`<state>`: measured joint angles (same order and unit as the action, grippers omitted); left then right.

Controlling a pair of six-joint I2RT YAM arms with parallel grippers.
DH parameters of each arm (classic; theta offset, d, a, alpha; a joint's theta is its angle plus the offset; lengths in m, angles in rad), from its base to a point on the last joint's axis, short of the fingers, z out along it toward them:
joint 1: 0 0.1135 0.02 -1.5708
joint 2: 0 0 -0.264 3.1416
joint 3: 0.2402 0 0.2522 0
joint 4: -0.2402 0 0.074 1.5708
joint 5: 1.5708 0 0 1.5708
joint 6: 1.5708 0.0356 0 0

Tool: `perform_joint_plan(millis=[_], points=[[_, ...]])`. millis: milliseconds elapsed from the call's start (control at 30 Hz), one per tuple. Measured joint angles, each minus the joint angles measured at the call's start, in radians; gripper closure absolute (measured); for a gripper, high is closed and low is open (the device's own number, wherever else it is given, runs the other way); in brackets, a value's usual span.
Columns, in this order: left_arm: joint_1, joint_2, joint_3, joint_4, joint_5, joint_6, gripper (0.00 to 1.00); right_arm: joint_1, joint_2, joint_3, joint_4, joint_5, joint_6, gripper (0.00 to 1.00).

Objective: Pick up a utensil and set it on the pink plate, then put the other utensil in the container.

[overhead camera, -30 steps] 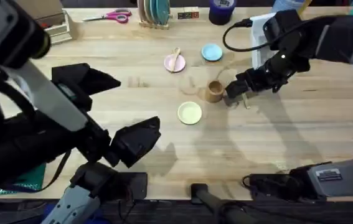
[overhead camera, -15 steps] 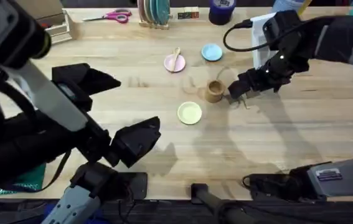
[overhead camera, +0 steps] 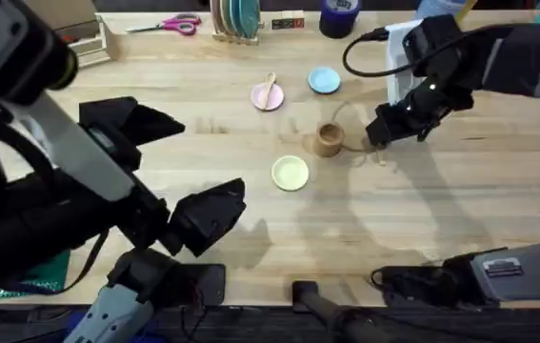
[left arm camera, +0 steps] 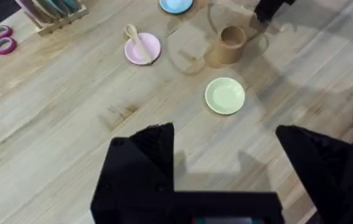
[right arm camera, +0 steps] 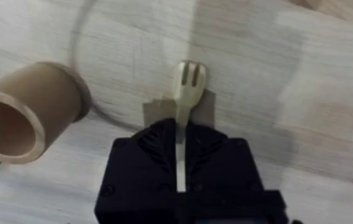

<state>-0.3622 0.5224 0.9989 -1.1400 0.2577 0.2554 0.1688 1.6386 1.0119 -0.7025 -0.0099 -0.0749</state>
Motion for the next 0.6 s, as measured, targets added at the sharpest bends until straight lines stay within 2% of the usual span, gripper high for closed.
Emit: perform_joint_plan(millis=[67, 267, 367, 600], points=[[0.000, 0.000, 0.000, 0.000, 0.000, 0.000, 0.004, -0.001, 0.000, 0.000, 0.002, -0.009, 0.000, 0.961], [0.000, 0.000, 0.000, 0.000, 0.000, 0.000, 0.005, -0.002, 0.000, 0.000, 0.002, -0.015, 0.000, 0.967], [0.000, 0.000, 0.000, 0.000, 0.000, 0.000, 0.005, -0.002, 0.000, 0.000, 0.001, -0.019, 0.000, 0.936], [0.000, 0.000, 0.000, 0.000, 0.000, 0.000, 0.006, -0.002, 0.000, 0.000, 0.002, -0.022, 0.000, 0.967]])
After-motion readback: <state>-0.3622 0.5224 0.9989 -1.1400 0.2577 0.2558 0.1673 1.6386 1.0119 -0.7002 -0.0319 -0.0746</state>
